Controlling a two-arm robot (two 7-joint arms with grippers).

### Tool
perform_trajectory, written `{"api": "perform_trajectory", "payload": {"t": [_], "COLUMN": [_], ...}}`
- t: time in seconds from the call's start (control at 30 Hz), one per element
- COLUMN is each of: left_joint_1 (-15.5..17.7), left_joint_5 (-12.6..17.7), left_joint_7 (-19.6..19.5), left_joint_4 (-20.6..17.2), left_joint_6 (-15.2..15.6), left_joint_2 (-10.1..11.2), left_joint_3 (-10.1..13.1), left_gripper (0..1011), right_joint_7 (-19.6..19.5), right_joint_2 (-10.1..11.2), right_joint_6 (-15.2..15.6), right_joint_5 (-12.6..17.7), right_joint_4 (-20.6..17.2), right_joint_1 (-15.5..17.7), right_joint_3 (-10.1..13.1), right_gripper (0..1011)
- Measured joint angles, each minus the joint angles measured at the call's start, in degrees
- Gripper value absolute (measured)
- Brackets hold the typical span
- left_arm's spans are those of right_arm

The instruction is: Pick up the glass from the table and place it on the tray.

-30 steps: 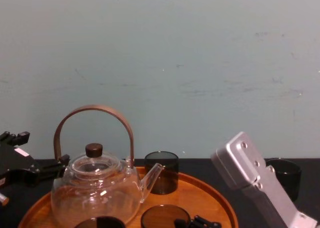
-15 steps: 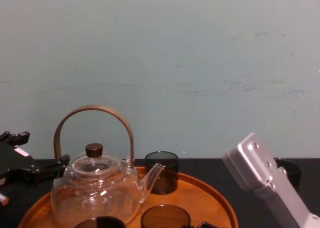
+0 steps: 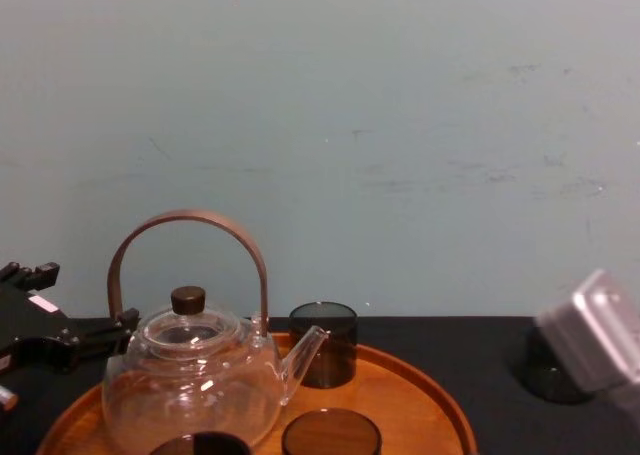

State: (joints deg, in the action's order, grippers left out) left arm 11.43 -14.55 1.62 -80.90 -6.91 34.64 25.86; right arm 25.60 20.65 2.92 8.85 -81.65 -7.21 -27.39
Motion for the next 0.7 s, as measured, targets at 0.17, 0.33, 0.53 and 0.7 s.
{"api": "perform_trajectory", "payload": {"t": [0.17, 0.33, 0.53, 0.7], "left_joint_1": [0.0, 0.0, 0.0, 0.0], "left_joint_5": [0.0, 0.0, 0.0, 0.0], "left_joint_7": [0.0, 0.0, 0.0, 0.0], "left_joint_4": [0.0, 0.0, 0.0, 0.0], "left_joint_6": [0.0, 0.0, 0.0, 0.0], "left_joint_2": [0.0, 0.0, 0.0, 0.0], "left_joint_3": [0.0, 0.0, 0.0, 0.0], "left_gripper": [1010, 1010, 1010, 1010], "right_joint_7": [-0.5, -1.6, -2.8, -3.4], "right_joint_2": [1.6, 3.0, 4.1, 4.5], "right_joint_6": [-0.1, -0.4, -0.6, -0.9], "right_joint_5": [1.4, 2.9, 3.6, 4.2], "right_joint_4": [-2.0, -3.2, -4.0, -4.3], "right_joint_1": [2.0, 4.2, 5.7, 6.5], "right_joint_3": [1.9, 4.6, 6.9, 8.6], "right_gripper": [1002, 1002, 1003, 1002]}}
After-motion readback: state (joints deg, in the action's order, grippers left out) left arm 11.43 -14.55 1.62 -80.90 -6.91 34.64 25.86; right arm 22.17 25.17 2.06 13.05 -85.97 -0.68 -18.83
